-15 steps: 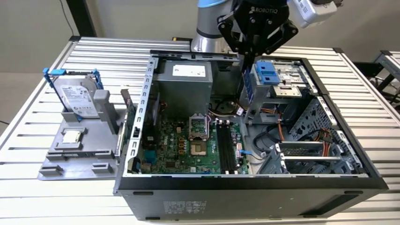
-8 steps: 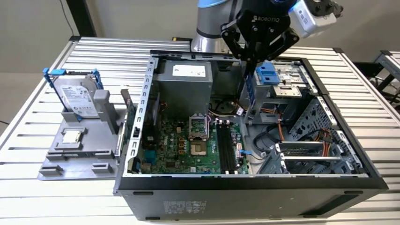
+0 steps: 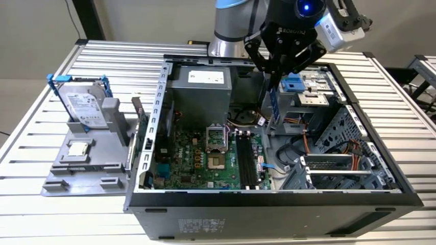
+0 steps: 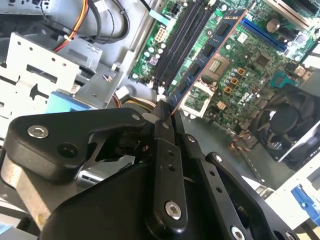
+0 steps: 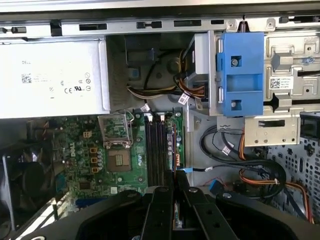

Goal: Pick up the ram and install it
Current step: 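Insert the ram into the slot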

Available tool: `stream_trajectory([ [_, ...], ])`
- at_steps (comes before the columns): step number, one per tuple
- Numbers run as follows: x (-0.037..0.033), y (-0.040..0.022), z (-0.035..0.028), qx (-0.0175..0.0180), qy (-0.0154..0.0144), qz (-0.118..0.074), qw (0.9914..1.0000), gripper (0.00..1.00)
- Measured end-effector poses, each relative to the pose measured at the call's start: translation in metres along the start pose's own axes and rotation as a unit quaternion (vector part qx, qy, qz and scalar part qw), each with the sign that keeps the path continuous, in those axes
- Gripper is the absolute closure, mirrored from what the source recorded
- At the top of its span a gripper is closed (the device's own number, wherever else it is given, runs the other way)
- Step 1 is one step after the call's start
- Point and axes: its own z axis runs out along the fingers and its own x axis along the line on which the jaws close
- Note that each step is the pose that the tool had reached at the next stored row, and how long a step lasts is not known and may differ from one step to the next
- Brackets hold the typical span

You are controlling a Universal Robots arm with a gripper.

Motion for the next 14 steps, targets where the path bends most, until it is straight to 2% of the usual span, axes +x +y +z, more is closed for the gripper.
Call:
stream_trajectory([
  [14, -0.0001, 0.0007, 0.0255, 0.0, 0.0001, 0.003, 1.0, 1.0],
])
